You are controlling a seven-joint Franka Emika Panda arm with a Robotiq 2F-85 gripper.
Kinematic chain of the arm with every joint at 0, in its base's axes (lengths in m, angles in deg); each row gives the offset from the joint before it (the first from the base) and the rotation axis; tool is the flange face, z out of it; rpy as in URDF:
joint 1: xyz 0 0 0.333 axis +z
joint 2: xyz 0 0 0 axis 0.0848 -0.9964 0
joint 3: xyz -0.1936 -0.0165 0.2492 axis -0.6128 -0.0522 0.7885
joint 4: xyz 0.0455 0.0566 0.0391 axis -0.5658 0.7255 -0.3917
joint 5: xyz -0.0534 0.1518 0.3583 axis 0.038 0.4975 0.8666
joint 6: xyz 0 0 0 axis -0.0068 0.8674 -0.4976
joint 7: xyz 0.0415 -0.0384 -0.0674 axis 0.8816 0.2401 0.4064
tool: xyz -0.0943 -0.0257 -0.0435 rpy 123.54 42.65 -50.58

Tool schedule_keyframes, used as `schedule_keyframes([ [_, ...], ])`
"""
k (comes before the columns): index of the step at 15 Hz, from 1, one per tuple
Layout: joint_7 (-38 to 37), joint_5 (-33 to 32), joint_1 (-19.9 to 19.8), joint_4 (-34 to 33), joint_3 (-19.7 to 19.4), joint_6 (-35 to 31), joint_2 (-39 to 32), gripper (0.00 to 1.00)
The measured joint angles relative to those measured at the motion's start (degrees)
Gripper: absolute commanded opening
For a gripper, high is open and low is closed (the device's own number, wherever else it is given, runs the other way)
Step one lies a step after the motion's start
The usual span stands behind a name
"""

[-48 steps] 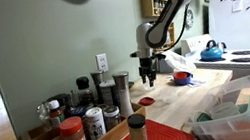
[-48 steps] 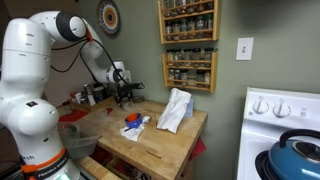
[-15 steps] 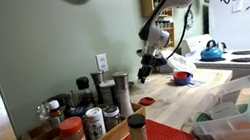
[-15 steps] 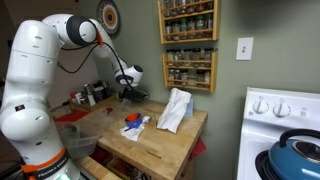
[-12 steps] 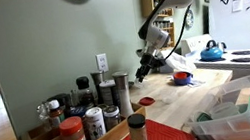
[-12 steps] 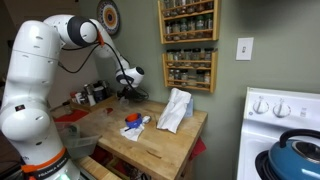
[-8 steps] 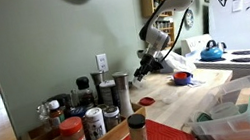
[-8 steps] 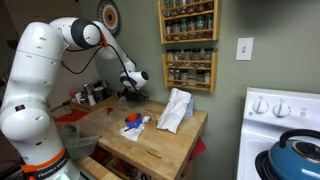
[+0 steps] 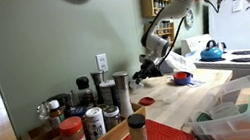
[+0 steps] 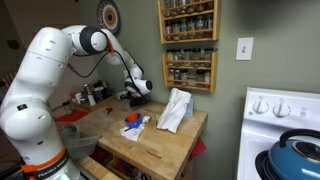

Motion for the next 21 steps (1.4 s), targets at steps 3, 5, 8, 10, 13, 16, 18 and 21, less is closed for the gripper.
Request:
schedule_keyframes([
  [3, 3.42, 4.73, 0.4, -1.03, -1.54, 3.43, -1.29, 0.34],
  [5, 4.48, 6.34, 1.06, -1.5, -2.9, 4.46, -2.05, 0.78],
  [8, 5.02, 7.42, 2.2, -2.1, -4.84, 5.0, -2.77, 0.92],
  [10, 5.1, 7.43, 2.88, -2.32, -6.07, 5.0, -2.95, 1.0],
  [13, 5.66, 7.43, 3.4, -2.37, -7.73, 4.99, -3.02, 1.0],
  [16, 6.04, 7.42, 3.76, -2.36, -9.05, 4.78, -2.69, 1.0],
  [18, 6.04, 7.3, 4.22, -2.19, -9.71, 4.29, -1.51, 1.0],
  [21, 5.62, 5.29, 5.78, -0.34, -10.72, 1.89, 2.81, 1.0],
])
